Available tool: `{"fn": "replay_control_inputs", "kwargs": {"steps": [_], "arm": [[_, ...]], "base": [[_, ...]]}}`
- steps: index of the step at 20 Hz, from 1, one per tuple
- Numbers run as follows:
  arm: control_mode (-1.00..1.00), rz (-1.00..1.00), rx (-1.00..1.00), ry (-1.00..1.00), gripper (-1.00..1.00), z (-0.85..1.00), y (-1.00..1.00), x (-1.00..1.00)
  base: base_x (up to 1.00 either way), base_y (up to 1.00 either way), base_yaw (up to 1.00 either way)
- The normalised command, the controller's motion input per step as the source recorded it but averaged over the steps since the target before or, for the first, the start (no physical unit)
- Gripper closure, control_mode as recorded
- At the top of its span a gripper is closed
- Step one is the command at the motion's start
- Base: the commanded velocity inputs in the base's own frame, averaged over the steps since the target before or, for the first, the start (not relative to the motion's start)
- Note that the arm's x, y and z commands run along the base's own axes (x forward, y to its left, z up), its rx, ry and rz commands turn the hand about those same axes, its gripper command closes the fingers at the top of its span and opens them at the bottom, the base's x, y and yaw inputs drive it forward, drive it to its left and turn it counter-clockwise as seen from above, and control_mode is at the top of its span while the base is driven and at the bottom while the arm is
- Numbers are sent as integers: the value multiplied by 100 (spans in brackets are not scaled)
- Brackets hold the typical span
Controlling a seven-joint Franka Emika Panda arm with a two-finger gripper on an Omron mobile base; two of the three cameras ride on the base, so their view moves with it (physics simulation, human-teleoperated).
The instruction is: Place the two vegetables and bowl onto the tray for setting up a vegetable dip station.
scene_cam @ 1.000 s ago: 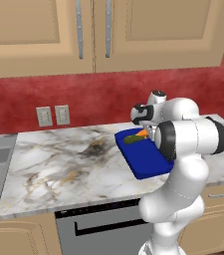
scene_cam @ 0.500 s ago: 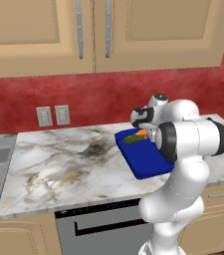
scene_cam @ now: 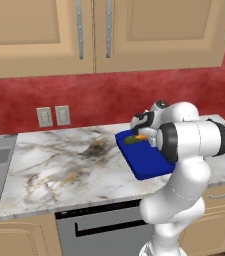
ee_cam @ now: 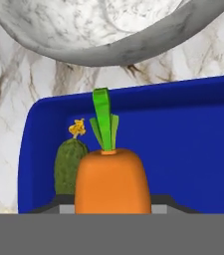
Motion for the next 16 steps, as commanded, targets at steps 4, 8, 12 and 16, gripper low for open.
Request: {"fn": "replay_control_inputs", "kwargs": {"steps": [4, 8, 12, 16], "arm": [[-100, 0, 0, 0, 100, 0, 0, 0], [-100, 0, 0, 0, 100, 0, 0, 0], [-100, 0, 0, 0, 100, -2, 1, 0], [-100, 0, 0, 0, 100, -12, 9, 1]], "base": [[0, 0, 0], [0, 0, 0], [0, 0, 0], [0, 0, 0]]}}
